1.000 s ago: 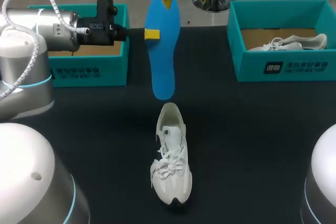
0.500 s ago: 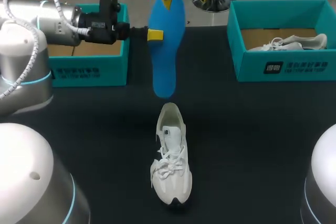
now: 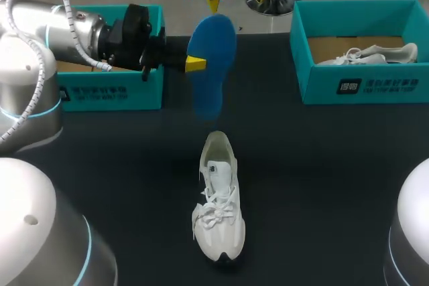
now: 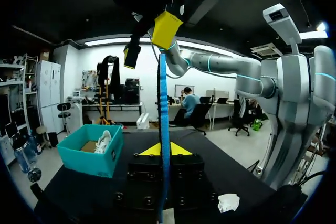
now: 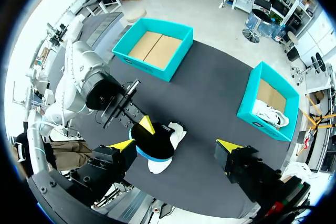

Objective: Take the shoe out of the shoebox, open the shoe tongue, remove and reinsert the insole, then place the shoe into the shoebox

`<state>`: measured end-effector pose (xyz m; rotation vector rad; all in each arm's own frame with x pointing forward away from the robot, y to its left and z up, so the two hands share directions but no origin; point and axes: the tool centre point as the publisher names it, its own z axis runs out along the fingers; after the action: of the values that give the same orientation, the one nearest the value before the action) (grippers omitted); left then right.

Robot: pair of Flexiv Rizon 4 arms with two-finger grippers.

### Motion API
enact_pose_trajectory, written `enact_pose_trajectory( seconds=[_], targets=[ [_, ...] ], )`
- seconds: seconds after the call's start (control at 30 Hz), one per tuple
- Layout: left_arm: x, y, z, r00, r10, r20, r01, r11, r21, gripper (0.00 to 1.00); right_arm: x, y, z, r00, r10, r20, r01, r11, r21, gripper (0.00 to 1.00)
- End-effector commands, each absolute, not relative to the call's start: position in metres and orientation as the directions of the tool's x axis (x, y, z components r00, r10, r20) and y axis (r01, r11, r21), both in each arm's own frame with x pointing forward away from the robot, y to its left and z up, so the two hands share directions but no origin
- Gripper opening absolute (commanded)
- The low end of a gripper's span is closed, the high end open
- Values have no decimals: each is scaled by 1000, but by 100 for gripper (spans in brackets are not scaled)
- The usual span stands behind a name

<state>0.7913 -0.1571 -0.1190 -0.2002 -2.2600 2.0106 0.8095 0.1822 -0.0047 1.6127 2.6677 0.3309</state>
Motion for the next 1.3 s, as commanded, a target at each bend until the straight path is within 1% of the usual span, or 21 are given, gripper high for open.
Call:
enact_pose_trajectory(
  seconds=[0.03,0.07,0.8,0.87,0.93,1.0,1.07,1.1,1.13,1.17,1.3],
  targets=[
    [781,-154,-122,-988,98,-118,127,82,-989,0,811,183,-4,-470,877,103,875,448,180,100],
    [779,-154,-123,-992,90,-93,100,74,-992,0,811,183,-4,-470,877,103,875,448,180,100],
    [779,-154,-123,-992,90,-93,100,74,-992,0,811,183,-4,-470,877,103,875,448,180,100],
    [787,-151,-103,-933,179,-312,340,152,-928,0,811,183,-4,-470,877,103,875,448,180,100],
    [788,-150,-93,-843,261,-470,513,132,-848,0,811,183,-4,-470,877,103,875,448,180,100],
    [786,-147,-87,-766,304,-566,622,125,-773,0,811,183,-4,-470,877,103,875,448,180,100],
    [781,-145,-85,-686,354,-636,707,115,-698,0,811,183,-4,-470,877,103,875,448,180,100],
    [778,-143,-85,-666,356,-655,729,128,-672,0,811,183,-4,-470,877,103,875,448,180,100],
    [775,-141,-86,-639,337,-691,752,87,-653,0,811,183,-4,-470,877,103,875,448,180,100],
    [772,-139,-88,-616,342,-710,774,95,-626,0,811,183,-4,-470,877,103,875,448,180,100],
    [762,-134,-98,-556,325,-765,823,90,-560,0,811,183,-4,-470,877,103,875,448,180,100]
  ],
)
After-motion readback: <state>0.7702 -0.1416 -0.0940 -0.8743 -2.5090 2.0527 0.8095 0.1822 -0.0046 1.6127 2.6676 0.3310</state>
